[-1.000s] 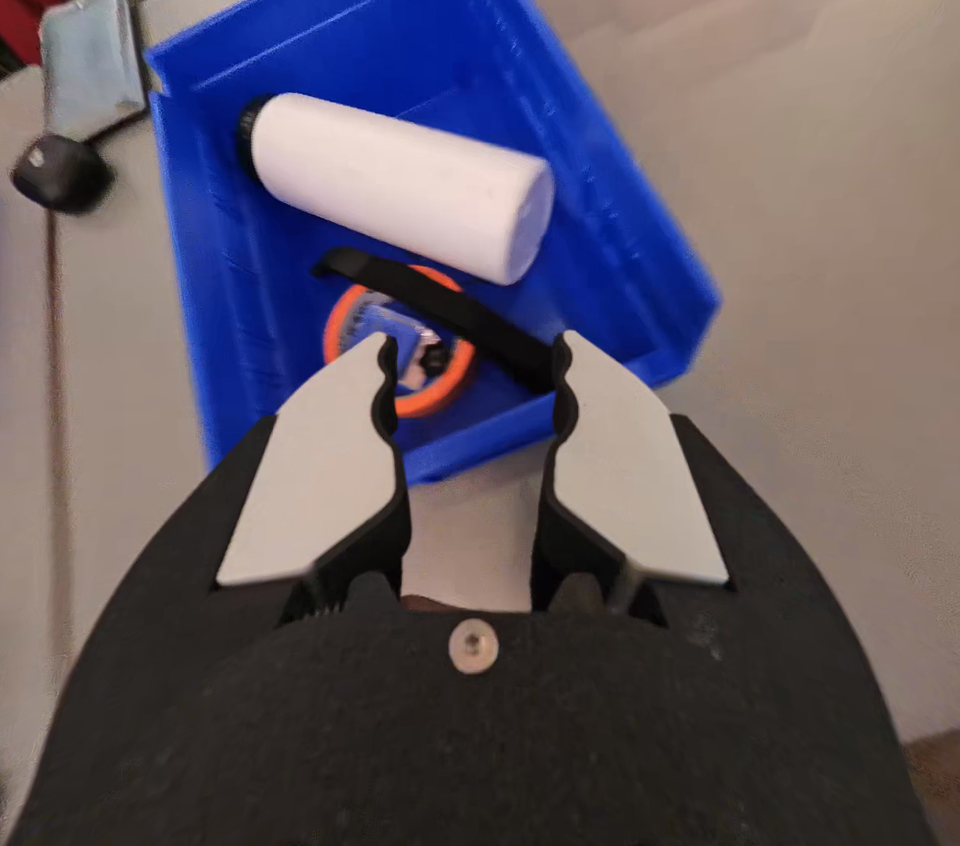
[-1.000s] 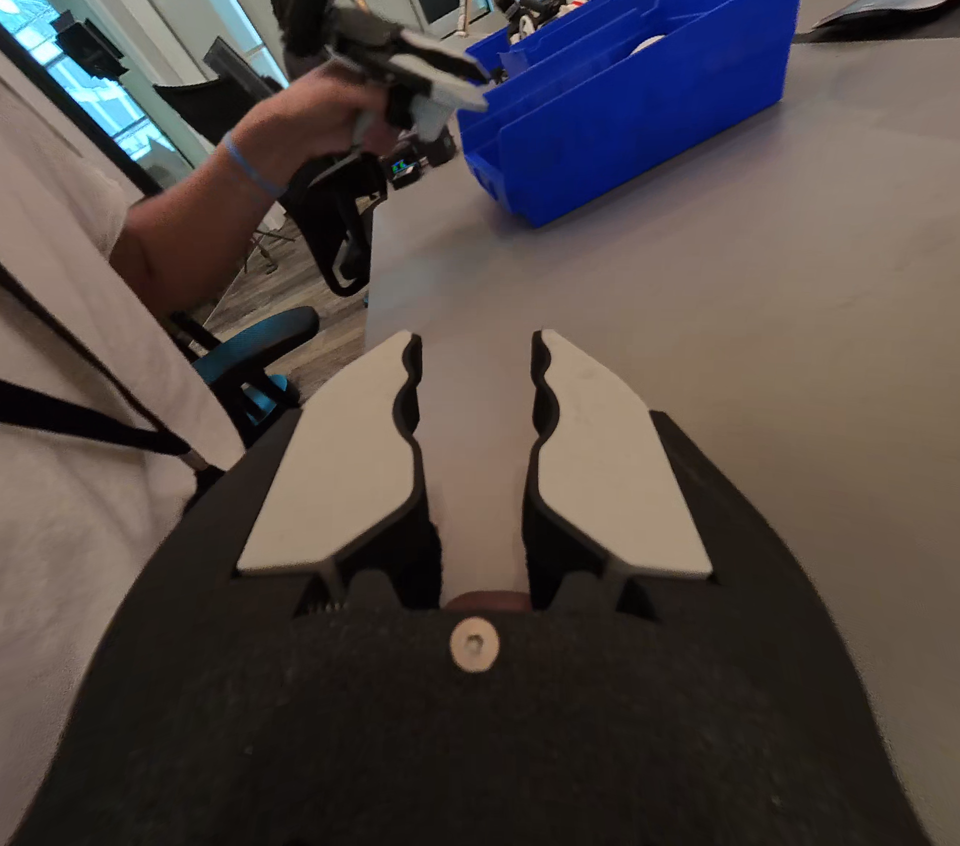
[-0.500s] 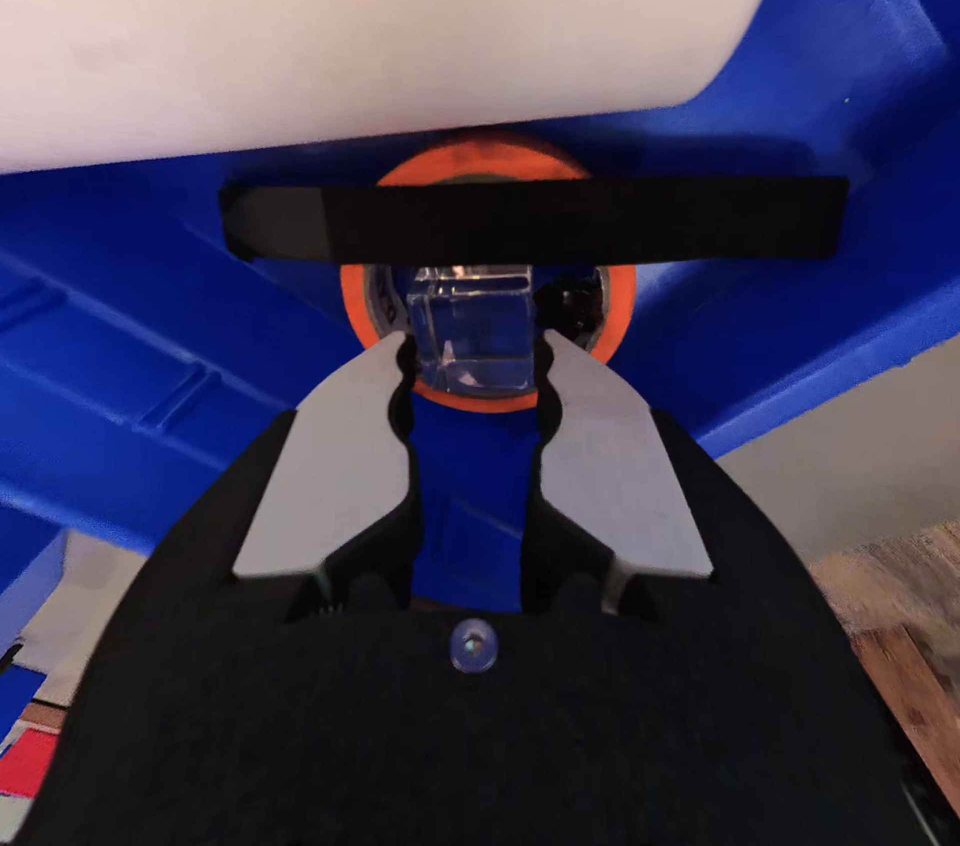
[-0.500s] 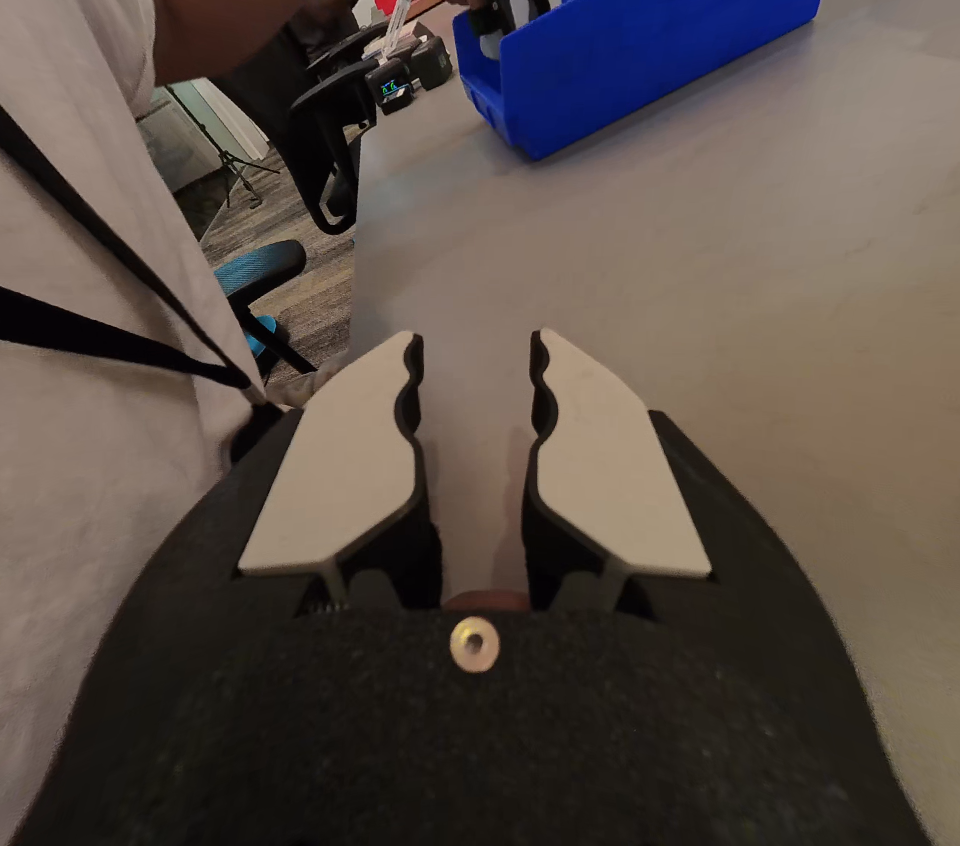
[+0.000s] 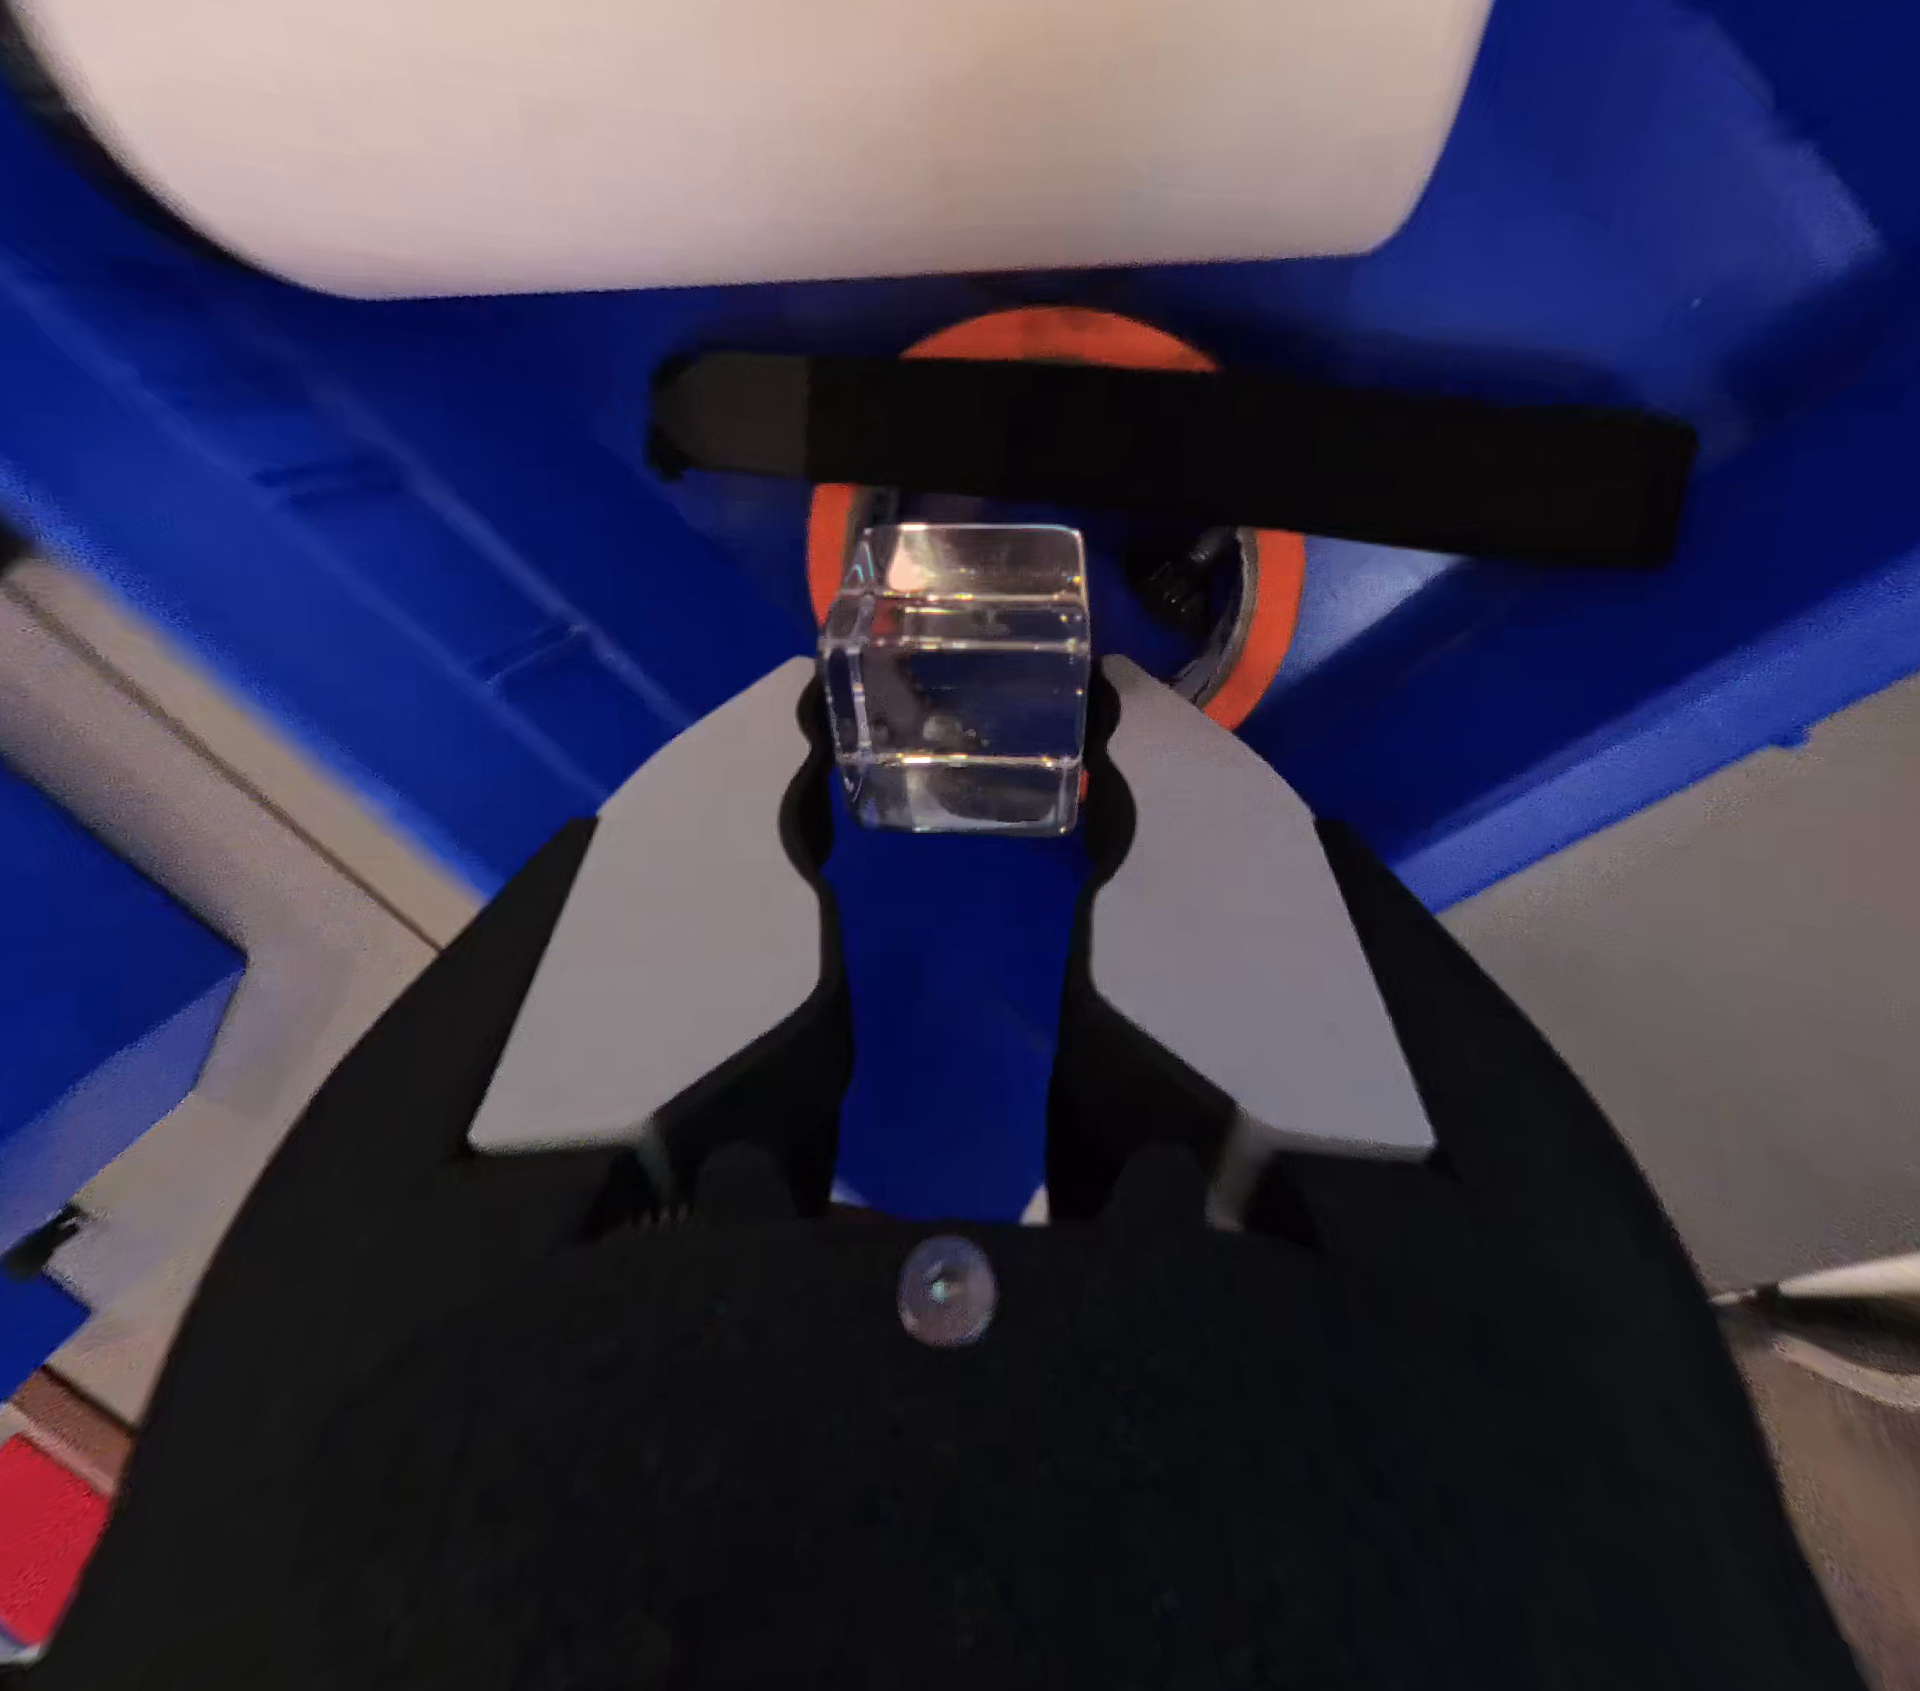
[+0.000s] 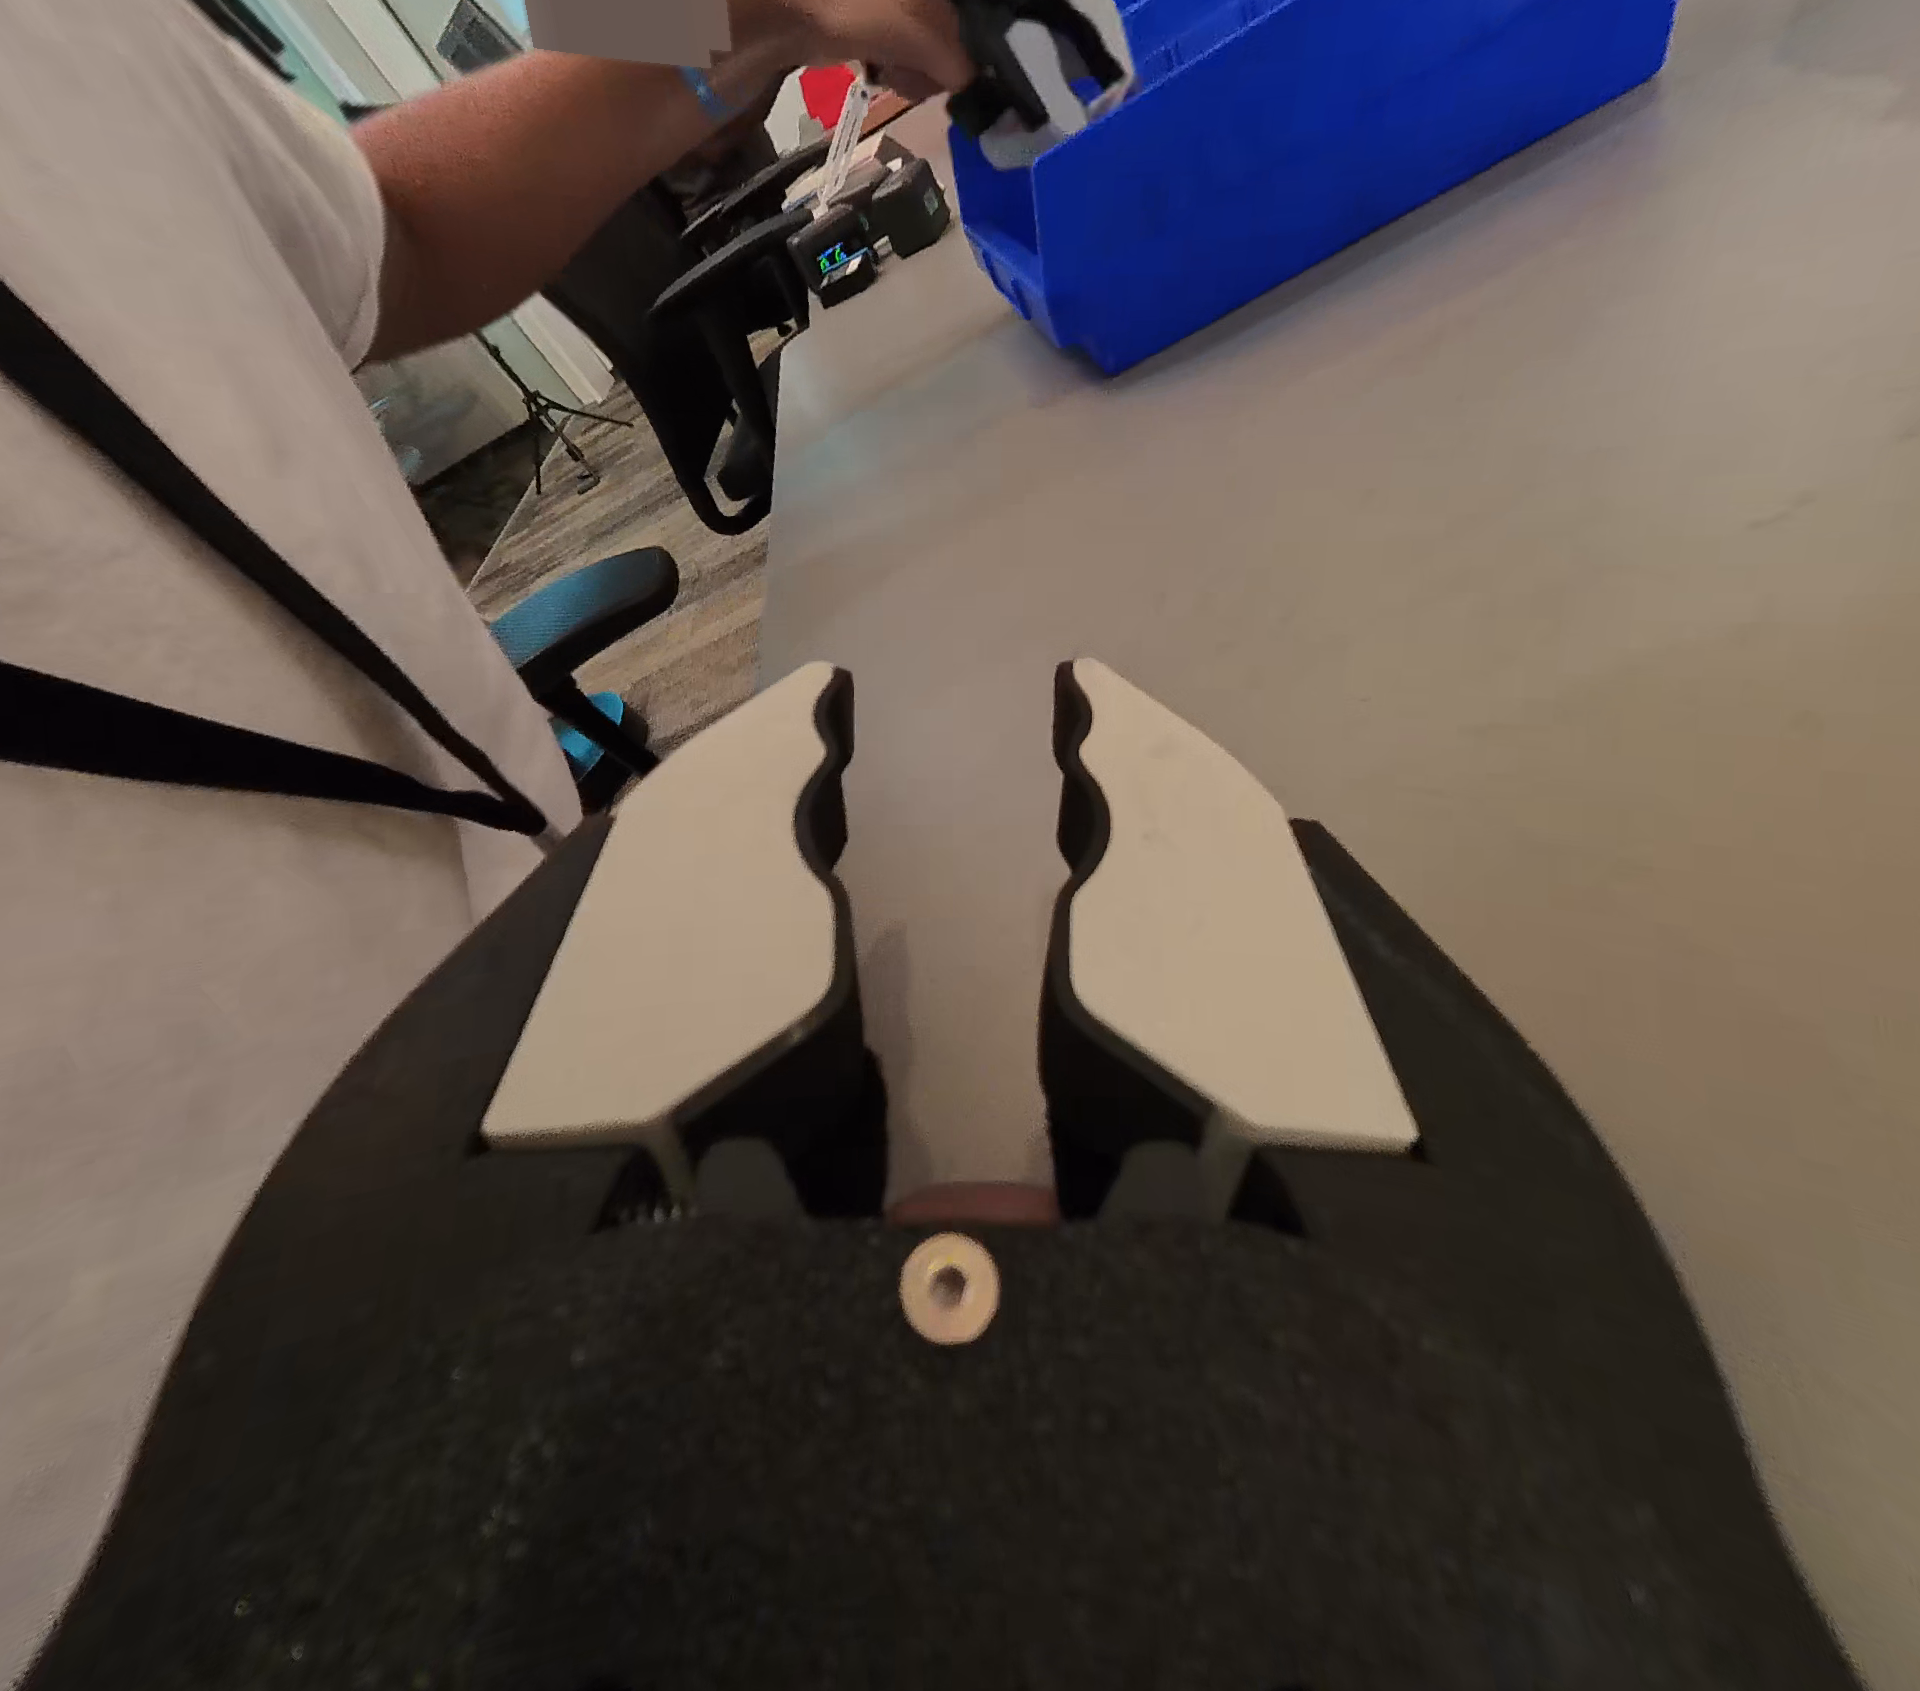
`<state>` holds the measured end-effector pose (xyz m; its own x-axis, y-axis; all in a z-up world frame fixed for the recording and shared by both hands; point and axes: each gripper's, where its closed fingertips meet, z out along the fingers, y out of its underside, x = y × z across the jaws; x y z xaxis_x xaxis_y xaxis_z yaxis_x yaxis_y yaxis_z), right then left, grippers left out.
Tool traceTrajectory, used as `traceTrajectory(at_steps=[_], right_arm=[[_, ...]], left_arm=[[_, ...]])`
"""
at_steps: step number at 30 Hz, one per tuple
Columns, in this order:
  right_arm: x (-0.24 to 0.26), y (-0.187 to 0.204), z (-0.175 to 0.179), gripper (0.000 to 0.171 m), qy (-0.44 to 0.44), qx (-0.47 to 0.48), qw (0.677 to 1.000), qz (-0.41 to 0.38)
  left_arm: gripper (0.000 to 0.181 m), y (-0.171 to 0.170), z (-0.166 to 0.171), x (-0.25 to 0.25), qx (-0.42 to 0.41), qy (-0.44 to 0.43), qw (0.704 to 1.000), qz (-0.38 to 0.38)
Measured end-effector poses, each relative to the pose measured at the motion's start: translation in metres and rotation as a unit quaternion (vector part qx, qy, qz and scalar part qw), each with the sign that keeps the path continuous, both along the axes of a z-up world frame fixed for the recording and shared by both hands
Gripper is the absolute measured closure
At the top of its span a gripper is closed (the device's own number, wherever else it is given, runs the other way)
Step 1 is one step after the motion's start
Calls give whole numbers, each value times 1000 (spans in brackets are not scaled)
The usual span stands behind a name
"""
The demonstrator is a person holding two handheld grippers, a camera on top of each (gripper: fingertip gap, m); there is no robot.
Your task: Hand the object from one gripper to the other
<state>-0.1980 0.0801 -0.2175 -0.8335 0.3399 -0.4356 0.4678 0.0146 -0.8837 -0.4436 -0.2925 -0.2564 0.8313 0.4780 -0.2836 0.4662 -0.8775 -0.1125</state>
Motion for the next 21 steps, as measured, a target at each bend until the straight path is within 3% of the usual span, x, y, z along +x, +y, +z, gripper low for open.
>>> traceTrajectory(at_steps=[5, 9, 13, 21], right_arm=[[-8, 11, 3, 135, -2, -8, 999, -43], [-18, 15, -1, 135, 12, 16, 997, -77], [-37, 7, 3, 131, 23, 44, 994, -93], [-128, -36, 58, 107, -2, 30, 995, -93]], left_arm=[[136, 3, 54, 9, 110, 140, 983, 37], [136, 31, 81, 27, 234, 208, 949, 50], [136, 95, 91, 42, 271, 244, 931, -17], [136, 272, 96, 82, 189, 305, 902, -240]])
